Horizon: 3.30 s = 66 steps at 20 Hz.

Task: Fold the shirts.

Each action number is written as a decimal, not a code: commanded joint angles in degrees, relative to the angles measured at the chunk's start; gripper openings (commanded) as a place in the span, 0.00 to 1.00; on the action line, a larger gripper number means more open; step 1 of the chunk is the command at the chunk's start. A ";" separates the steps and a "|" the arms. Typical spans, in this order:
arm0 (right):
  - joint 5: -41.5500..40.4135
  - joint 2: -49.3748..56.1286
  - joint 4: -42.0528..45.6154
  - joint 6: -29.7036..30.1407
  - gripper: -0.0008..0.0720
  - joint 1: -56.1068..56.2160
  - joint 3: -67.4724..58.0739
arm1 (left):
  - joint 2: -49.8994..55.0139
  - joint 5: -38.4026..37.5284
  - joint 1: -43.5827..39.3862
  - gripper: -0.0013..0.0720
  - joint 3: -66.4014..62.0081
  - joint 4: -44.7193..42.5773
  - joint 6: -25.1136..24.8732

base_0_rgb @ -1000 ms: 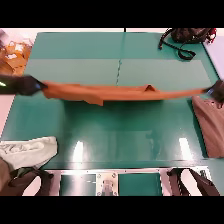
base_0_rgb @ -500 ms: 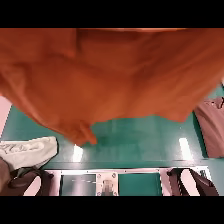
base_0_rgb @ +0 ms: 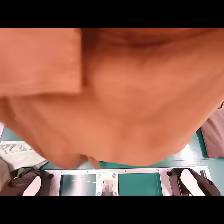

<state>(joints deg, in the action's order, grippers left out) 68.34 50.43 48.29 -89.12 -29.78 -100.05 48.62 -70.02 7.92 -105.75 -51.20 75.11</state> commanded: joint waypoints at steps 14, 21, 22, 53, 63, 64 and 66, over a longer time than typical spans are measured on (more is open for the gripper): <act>-26.75 53.75 2.71 5.79 0.03 18.27 9.73 | 46.40 29.44 -4.17 0.05 20.04 12.92 -8.22; -26.88 64.61 0.20 5.75 0.03 18.25 -10.91 | 46.73 39.36 -4.17 0.05 19.91 14.51 -11.19; -27.23 65.11 0.28 5.75 0.03 18.21 -12.09 | 46.73 39.56 -4.17 0.05 19.91 14.88 -11.74; 11.45 55.12 23.78 -1.31 0.11 19.50 5.73 | 46.93 3.82 -3.72 0.05 20.35 -13.11 -4.46; 23.63 45.07 24.87 -1.68 0.03 14.21 10.27 | 41.16 -22.58 -1.75 0.05 20.33 -20.61 6.03; 22.73 42.32 24.87 -1.66 0.03 13.92 14.58 | 38.14 -22.05 -1.75 0.05 23.69 -22.34 6.91; 18.80 34.86 24.83 -1.70 0.03 12.66 25.92 | 29.90 -19.50 -1.75 0.05 33.59 -23.43 8.00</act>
<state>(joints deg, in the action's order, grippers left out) 90.08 93.06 72.95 -91.18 -15.84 -85.38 86.35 -88.51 6.13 -80.77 -71.53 80.49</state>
